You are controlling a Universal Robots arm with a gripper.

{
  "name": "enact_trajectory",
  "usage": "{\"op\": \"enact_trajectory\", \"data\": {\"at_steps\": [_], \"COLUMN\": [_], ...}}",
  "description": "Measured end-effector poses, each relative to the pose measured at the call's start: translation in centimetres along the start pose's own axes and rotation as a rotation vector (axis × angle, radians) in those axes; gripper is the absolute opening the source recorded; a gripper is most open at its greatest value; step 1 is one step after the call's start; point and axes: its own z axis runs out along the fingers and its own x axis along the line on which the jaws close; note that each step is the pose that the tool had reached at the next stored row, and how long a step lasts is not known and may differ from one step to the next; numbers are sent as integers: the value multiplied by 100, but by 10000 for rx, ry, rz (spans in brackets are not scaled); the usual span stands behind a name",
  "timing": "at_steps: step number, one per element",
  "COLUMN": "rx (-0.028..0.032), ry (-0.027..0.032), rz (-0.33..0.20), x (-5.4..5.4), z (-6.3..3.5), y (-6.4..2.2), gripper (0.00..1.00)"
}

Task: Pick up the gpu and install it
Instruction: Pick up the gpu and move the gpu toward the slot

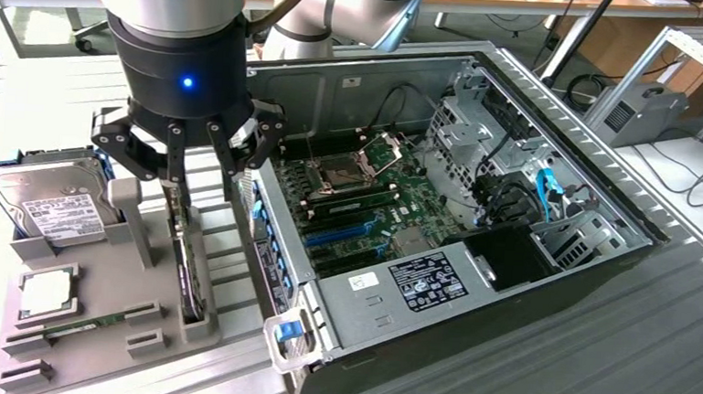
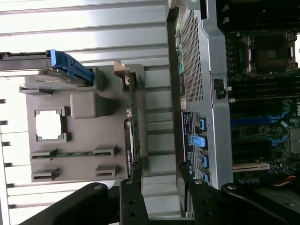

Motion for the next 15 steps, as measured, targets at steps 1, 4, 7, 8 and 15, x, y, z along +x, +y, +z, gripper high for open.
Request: {"op": "enact_trajectory", "data": {"at_steps": [1,4,7,8,15], "rx": [0,0,0,0,0], "ry": [0,0,1,0,0], "rz": [0,0,0,0,0], "x": [0,0,0,0,1], "z": [2,11,18,20,37], "y": [0,0,-1,-1,-1], "gripper": [42,42,42,42,42]}}
